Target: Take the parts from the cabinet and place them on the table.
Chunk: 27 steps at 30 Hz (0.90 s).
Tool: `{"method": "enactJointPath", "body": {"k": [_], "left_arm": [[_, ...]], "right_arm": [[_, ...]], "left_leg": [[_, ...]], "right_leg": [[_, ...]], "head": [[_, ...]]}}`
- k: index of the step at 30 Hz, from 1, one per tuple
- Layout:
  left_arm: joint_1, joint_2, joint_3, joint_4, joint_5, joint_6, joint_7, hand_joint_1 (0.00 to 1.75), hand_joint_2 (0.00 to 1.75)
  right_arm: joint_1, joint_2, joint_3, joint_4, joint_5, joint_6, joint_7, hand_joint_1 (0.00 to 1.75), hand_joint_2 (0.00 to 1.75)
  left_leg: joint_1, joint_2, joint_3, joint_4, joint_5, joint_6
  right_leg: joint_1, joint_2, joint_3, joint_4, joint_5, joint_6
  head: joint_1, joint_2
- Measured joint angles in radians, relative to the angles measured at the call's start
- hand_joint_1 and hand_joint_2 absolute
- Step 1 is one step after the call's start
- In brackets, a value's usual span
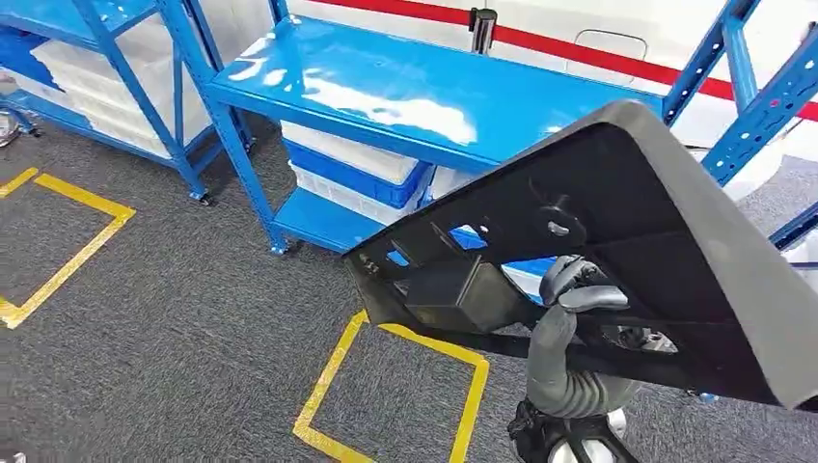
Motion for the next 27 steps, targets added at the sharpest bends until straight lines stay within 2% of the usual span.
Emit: {"method": "enactJointPath", "body": {"k": [1,4,5,6,7,8,9,10,11,12,13,14,15,16,17,18,20,21,22,23,24,25,27], "left_arm": [[0.0,-0.001,0.0,0.0,0.0,0.001,0.0,0.0,1.75],[0.002,-0.001,0.0,0.0,-0.003,0.002,-0.002,0.0,1.75],[0.003,0.001,0.0,0.0,-0.009,0.002,-0.003,0.0,1.75],[0.004,0.004,0.0,0.0,-0.01,0.002,-0.003,0.0,1.75],[0.004,0.004,0.0,0.0,-0.011,0.002,-0.003,0.0,1.75],[0.004,0.004,0.0,0.0,-0.012,0.002,-0.003,0.0,1.75],[0.003,0.004,0.0,0.0,-0.013,0.002,-0.003,0.0,1.75],[0.004,0.004,-0.001,0.0,-0.016,0.002,-0.003,0.0,1.75],[0.005,0.005,-0.001,0.0,-0.02,0.002,-0.003,0.0,1.75],[0.005,0.006,-0.001,0.0,-0.023,0.002,-0.003,0.0,1.75],[0.005,0.009,-0.001,0.0,-0.028,0.002,-0.003,0.0,1.75],[0.005,0.012,-0.001,0.0,-0.03,0.002,-0.003,0.0,1.75],[0.005,0.018,-0.002,0.0,-0.031,0.001,-0.003,0.0,1.75],[0.003,0.019,-0.003,0.0,-0.031,-0.003,-0.003,0.0,1.75],[0.002,0.028,-0.003,-0.001,-0.031,-0.008,-0.003,0.0,1.75],[0.002,0.032,-0.003,-0.001,-0.031,-0.009,-0.003,0.0,1.75],[0.002,0.041,-0.003,-0.001,-0.031,-0.011,-0.003,0.0,1.75],[0.002,0.041,-0.003,-0.001,-0.031,-0.012,-0.003,0.0,1.75],[0.002,0.042,-0.003,-0.001,-0.031,-0.013,-0.003,0.0,1.75],[0.001,0.045,-0.003,-0.001,-0.031,-0.013,-0.003,0.0,1.75],[0.0,0.047,-0.003,-0.002,-0.031,-0.013,-0.003,0.0,1.75],[0.0,0.049,-0.003,-0.002,-0.029,-0.013,-0.002,0.0,1.75],[0.001,0.051,-0.003,-0.002,-0.021,-0.014,0.002,0.0,1.75]], "right_arm": [[-0.001,0.004,0.0,0.0,0.0,0.009,0.0,1.75,1.75],[0.001,0.008,0.001,0.005,-0.012,0.044,0.0,1.75,1.75],[0.003,0.007,0.002,0.006,-0.017,0.053,0.0,1.75,1.75],[0.004,0.007,0.003,0.006,-0.022,0.063,0.0,1.75,1.75],[0.005,0.007,0.006,0.006,-0.026,0.067,0.0,1.75,1.75],[0.007,0.006,0.009,0.006,-0.028,0.07,0.0,1.75,1.75],[0.009,0.005,0.009,0.007,-0.029,0.073,0.0,1.75,1.75],[0.012,0.003,0.01,0.009,-0.03,0.077,0.0,1.75,1.75],[0.016,0.002,0.014,0.011,-0.032,0.079,0.0,1.75,1.75],[0.02,0.002,0.019,0.014,-0.037,0.082,0.0,1.75,1.75],[0.025,0.002,0.025,0.017,-0.039,0.086,0.0,1.75,1.75],[0.028,0.002,0.031,0.019,-0.039,0.092,0.0,1.75,1.75],[0.029,0.004,0.039,0.024,-0.039,0.101,0.0,1.75,1.75],[0.029,0.008,0.048,0.029,-0.039,0.108,0.0,1.75,1.75],[0.025,0.015,0.059,0.037,-0.039,0.112,0.0,1.75,1.75],[0.025,0.023,0.067,0.045,-0.039,0.115,0.0,1.75,1.75],[0.023,0.037,0.084,0.059,-0.039,0.115,0.0,1.75,1.75],[0.02,0.039,0.086,0.063,-0.039,0.115,0.0,1.75,1.75],[0.016,0.042,0.087,0.067,-0.039,0.115,0.0,1.75,1.75],[0.015,0.042,0.089,0.07,-0.039,0.115,0.0,1.75,1.75],[0.015,0.042,0.092,0.075,-0.039,0.116,0.001,1.75,1.75],[0.014,0.042,0.096,0.082,-0.042,0.123,0.007,1.75,1.75],[0.013,0.042,0.101,0.09,-0.049,0.132,0.015,1.75,1.75]], "left_leg": [[-0.011,-0.007,-0.007,0.006,0.002,-0.004],[-0.003,-0.022,-0.02,0.005,0.016,-0.02],[-0.004,-0.029,-0.025,0.009,0.017,-0.025],[0.0,-0.007,-0.034,0.028,-0.002,-0.029],[0.001,0.015,-0.052,0.071,-0.036,-0.036],[0.006,0.027,-0.084,0.145,-0.08,-0.043],[0.011,0.031,-0.121,0.229,-0.118,-0.049],[0.016,0.033,-0.149,0.289,-0.138,-0.056],[0.02,0.036,-0.159,0.315,-0.138,-0.06],[0.025,0.04,-0.147,0.295,-0.119,-0.063],[0.029,0.047,-0.113,0.235,-0.083,-0.067],[0.033,0.059,-0.063,0.146,-0.041,-0.068],[0.035,0.087,-0.013,0.058,-0.009,-0.068],[0.026,0.12,0.001,0.02,-0.023,-0.066],[0.025,0.101,-0.005,0.02,-0.015,-0.051],[0.022,0.096,-0.009,0.021,-0.014,-0.048],[0.016,0.078,-0.011,0.013,-0.007,-0.03],[0.026,0.07,-0.007,0.003,0.003,-0.017],[0.021,0.064,-0.01,0.002,0.006,-0.013],[0.021,0.056,-0.014,0.002,0.009,-0.007],[0.019,0.046,-0.016,0.002,0.012,-0.004],[0.018,0.035,-0.021,0.003,0.013,-0.002],[0.017,0.025,-0.022,0.003,0.015,-0.002]], "right_leg": [[0.006,0.011,0.009,-0.043,-0.005,-0.006],[0.006,-0.005,0.007,-0.036,0.005,-0.013],[-0.007,-0.014,0.009,-0.042,0.014,-0.021],[-0.011,-0.025,0.009,-0.045,0.019,-0.025],[-0.01,-0.031,0.007,-0.045,0.02,-0.031],[-0.007,-0.04,0.007,-0.045,0.021,-0.032],[-0.004,-0.05,0.005,-0.045,0.022,-0.034],[-0.002,-0.06,0.002,-0.044,0.022,-0.034],[-0.002,-0.07,0.001,-0.043,0.022,-0.034],[-0.002,-0.079,0.001,-0.042,0.022,-0.034],[-0.002,-0.088,0.001,-0.042,0.022,-0.034],[-0.003,-0.096,0.002,-0.041,0.022,-0.034],[-0.001,-0.101,0.003,-0.04,0.021,-0.032],[0.009,-0.106,0.0,-0.037,0.019,-0.028],[0.014,-0.11,-0.003,-0.036,0.018,-0.024],[0.014,-0.116,-0.005,-0.036,0.019,-0.019],[0.012,-0.134,-0.004,-0.04,0.021,-0.006],[0.014,-0.125,-0.015,-0.026,0.009,-0.002],[0.008,-0.092,-0.029,0.014,-0.018,-0.006],[0.005,-0.07,-0.06,0.082,-0.054,-0.014],[0.002,-0.058,-0.096,0.163,-0.086,-0.019],[0.001,-0.05,-0.136,0.244,-0.115,-0.02],[0.001,-0.049,-0.154,0.283,-0.121,-0.016]], "head": [[0.002,0.0],[0.0,0.0],[-0.001,0.0],[0.0,0.0],[-0.007,0.0],[-0.008,0.0],[-0.007,0.0],[-0.008,0.0],[-0.008,0.0],[-0.007,0.0],[-0.008,0.0],[-0.008,0.0],[-0.008,0.0],[-0.01,0.0],[-0.004,0.0],[-0.001,0.0],[-0.002,0.0],[0.0,0.0],[0.002,0.0],[0.003,0.0],[0.007,0.0],[0.008,0.0],[0.009,0.0]]}}
